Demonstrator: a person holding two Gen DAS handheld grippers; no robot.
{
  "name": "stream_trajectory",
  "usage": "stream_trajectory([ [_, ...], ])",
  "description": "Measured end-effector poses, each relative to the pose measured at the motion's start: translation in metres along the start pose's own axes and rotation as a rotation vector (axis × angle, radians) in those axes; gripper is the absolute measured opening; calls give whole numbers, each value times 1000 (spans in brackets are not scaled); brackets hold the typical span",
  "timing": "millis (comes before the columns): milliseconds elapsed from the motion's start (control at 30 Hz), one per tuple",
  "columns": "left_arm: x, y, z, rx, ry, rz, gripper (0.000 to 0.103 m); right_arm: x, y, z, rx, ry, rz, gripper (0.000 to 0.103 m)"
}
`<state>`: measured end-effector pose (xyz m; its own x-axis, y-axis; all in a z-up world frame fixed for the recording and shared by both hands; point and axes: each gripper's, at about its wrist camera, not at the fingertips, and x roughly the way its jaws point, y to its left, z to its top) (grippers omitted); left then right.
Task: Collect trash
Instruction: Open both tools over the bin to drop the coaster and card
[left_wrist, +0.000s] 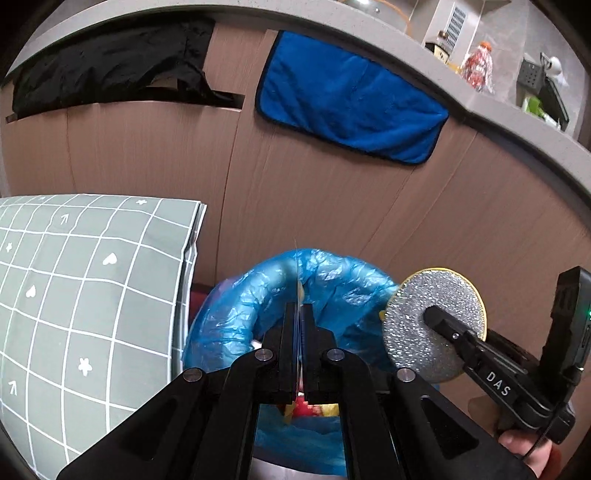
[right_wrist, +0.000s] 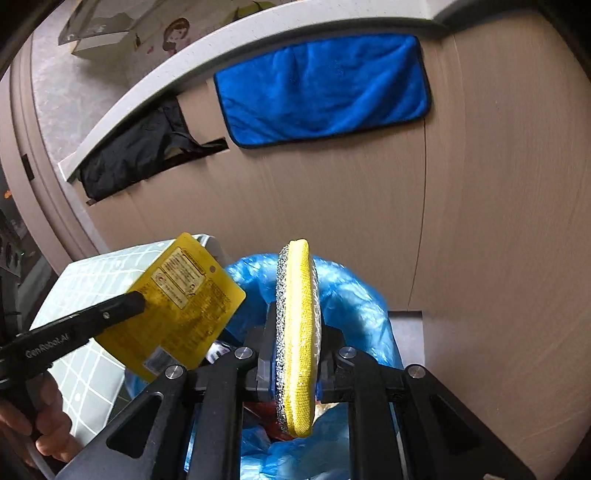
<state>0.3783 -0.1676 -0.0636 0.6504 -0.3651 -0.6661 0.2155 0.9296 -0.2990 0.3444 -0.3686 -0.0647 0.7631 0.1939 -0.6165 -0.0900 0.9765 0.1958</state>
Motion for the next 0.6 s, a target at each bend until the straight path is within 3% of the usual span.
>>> stream_trajectory([
  [100,4,-1,0,22,15,1,3,5,-4,-4,27,30,-10,19],
  [200,1,0,-2,26,11,-21,3,4,-1,-11,28,42,-33,33],
  [333,-18,1,-4,34,12,-34,3,-14,5,-19,36,20,-28,33],
  [467,-54,5,-13,25,-40,53,3,-35,10,-27,50,6,-33,33],
  [600,-111,9,-31,40,-159,140,4,-66,28,-38,53,-15,-17,33],
])
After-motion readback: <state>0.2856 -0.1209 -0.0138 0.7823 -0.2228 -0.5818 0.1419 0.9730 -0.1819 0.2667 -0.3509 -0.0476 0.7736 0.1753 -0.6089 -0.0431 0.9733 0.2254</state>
